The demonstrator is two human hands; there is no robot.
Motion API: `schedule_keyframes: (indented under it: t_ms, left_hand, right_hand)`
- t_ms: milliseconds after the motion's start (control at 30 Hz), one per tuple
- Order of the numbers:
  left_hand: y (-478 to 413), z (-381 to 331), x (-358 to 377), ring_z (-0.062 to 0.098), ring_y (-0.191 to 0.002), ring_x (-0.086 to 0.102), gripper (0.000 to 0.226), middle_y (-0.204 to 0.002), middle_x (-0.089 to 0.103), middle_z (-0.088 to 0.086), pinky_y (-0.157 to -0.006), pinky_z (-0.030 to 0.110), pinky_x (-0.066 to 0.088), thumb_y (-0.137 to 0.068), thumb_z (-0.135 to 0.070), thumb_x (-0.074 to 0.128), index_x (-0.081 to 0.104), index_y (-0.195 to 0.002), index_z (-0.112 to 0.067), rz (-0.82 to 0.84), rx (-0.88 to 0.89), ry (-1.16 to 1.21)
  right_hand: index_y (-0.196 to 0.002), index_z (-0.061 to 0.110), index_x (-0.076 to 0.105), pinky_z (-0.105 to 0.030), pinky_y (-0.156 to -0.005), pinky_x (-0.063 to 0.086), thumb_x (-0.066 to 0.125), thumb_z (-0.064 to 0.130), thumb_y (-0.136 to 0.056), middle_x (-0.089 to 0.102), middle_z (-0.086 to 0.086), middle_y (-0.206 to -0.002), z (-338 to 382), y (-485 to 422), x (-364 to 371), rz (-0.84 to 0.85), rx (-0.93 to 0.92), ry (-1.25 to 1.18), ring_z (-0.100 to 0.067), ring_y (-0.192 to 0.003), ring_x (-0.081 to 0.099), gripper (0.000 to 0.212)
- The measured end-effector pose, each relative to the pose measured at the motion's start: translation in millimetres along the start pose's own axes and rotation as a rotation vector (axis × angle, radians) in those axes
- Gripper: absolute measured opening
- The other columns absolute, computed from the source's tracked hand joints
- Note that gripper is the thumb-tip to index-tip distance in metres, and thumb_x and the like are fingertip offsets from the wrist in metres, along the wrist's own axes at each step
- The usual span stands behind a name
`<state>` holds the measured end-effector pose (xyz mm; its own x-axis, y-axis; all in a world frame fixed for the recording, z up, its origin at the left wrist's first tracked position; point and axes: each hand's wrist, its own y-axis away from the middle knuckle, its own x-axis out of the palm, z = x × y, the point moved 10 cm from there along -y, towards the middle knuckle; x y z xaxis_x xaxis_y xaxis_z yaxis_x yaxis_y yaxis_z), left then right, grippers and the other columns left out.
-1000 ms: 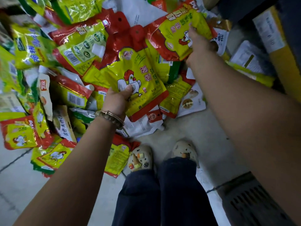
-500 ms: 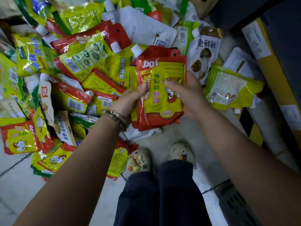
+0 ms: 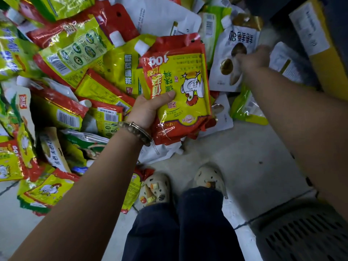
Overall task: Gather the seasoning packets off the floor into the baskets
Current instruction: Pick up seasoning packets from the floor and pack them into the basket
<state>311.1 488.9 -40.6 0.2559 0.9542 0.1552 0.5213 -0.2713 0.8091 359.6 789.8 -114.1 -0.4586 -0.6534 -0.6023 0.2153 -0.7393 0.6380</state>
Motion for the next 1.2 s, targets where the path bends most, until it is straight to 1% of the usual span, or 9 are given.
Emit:
schedule_keyframes:
  t_ms: [100, 267, 400, 500, 733, 867, 967, 1067, 1200]
  left_hand:
    - [-5, 5, 3, 0.018, -0.072, 0.071, 0.019, -0.079, 0.074, -0.001, -0.068, 0.033, 0.059, -0.079, -0.004, 0.065, 0.063, -0.094, -0.015, 0.024, -0.003, 0.015]
    - [-10, 8, 5, 0.021, -0.08, 0.071, 0.027, -0.088, 0.074, 0.001, -0.071, 0.034, 0.058, -0.074, -0.009, 0.067, 0.064, -0.1, -0.015, 0.041, -0.006, -0.014]
    - [-4, 4, 1, 0.022, -0.085, 0.071, 0.032, -0.089, 0.074, 0.001, -0.072, 0.037, 0.058, -0.069, -0.017, 0.074, 0.064, -0.1, -0.017, 0.037, -0.02, -0.053]
    - [7, -2, -7, 0.019, -0.08, 0.071, 0.014, -0.082, 0.074, -0.001, -0.075, 0.037, 0.058, -0.08, -0.012, 0.068, 0.062, -0.092, -0.016, -0.002, -0.043, -0.096]
    - [70, -42, 1, 0.01, -0.068, 0.07, 0.019, -0.072, 0.073, -0.006, -0.058, 0.024, 0.056, -0.085, 0.002, 0.057, 0.061, -0.088, -0.016, 0.023, -0.036, -0.198]
    - [133, -72, 26, -0.003, -0.048, 0.062, 0.031, -0.049, 0.064, -0.014, -0.045, 0.011, 0.046, -0.082, 0.005, 0.058, 0.065, -0.063, -0.019, 0.05, 0.003, -0.338]
    - [181, -82, 51, -0.003, -0.053, 0.064, 0.025, -0.054, 0.066, -0.015, -0.054, 0.017, 0.049, -0.083, 0.003, 0.06, 0.056, -0.078, -0.02, 0.121, 0.013, -0.397]
    - [232, -84, 76, -0.009, -0.042, 0.057, 0.037, -0.04, 0.057, -0.02, -0.045, 0.013, 0.046, -0.084, 0.004, 0.059, 0.039, -0.074, -0.025, 0.133, -0.007, -0.403]
    - [283, -52, 119, 0.015, -0.06, 0.069, 0.018, -0.067, 0.072, -0.001, -0.06, 0.034, 0.057, -0.07, 0.001, 0.069, 0.064, -0.083, -0.012, 0.255, -0.062, -0.478]
  right_hand:
    - [-0.144, 0.002, 0.02, -0.023, -0.103, 0.032, 0.06, 0.025, -0.092, 0.032, -0.01, -0.151, -2, -6, 7, 0.096, 0.072, -0.058, -0.02, -0.136, 0.035, 0.069]
    - [-0.118, 0.003, 0.055, -0.023, -0.077, 0.047, 0.066, 0.013, -0.088, 0.058, -0.011, -0.128, -4, 16, 10, 0.257, 0.088, -0.14, -0.02, -0.113, 0.057, 0.034]
    - [-0.101, 0.011, 0.062, -0.029, -0.079, 0.056, 0.067, -0.002, -0.082, 0.065, -0.001, -0.098, 10, 33, 1, 0.205, -0.072, -0.373, -0.016, -0.087, 0.063, 0.023]
    - [-0.101, 0.009, 0.062, -0.025, -0.067, 0.056, 0.067, -0.004, -0.079, 0.066, 0.0, -0.092, 4, 58, -13, 0.149, -0.122, -0.416, -0.01, -0.078, 0.064, 0.026]
    - [-0.11, 0.015, 0.064, -0.018, -0.07, 0.051, 0.067, 0.003, -0.084, 0.065, 0.001, -0.105, -34, 151, -95, 0.044, -0.075, -0.535, -0.011, -0.093, 0.063, 0.028]
    - [-0.1, 0.018, 0.067, -0.024, -0.075, 0.055, 0.068, 0.006, -0.083, 0.068, 0.003, -0.098, -54, 218, -151, -0.003, 0.006, -0.59, -0.004, -0.082, 0.065, 0.021]
    - [-0.093, 0.025, 0.068, -0.036, -0.082, 0.054, 0.068, 0.009, -0.083, 0.07, 0.006, -0.093, -72, 268, -198, -0.047, 0.043, -0.642, -0.014, -0.088, 0.067, 0.019]
    - [-0.094, 0.025, 0.068, -0.032, -0.079, 0.052, 0.066, 0.009, -0.085, 0.069, 0.008, -0.093, -93, 315, -250, -0.13, 0.06, -0.707, -0.01, -0.086, 0.066, 0.018]
    - [-0.09, 0.023, 0.072, -0.039, -0.081, 0.055, 0.072, 0.012, -0.076, 0.073, 0.001, -0.097, -149, 366, -315, -0.236, 0.125, -0.863, -0.023, -0.094, 0.069, 0.018]
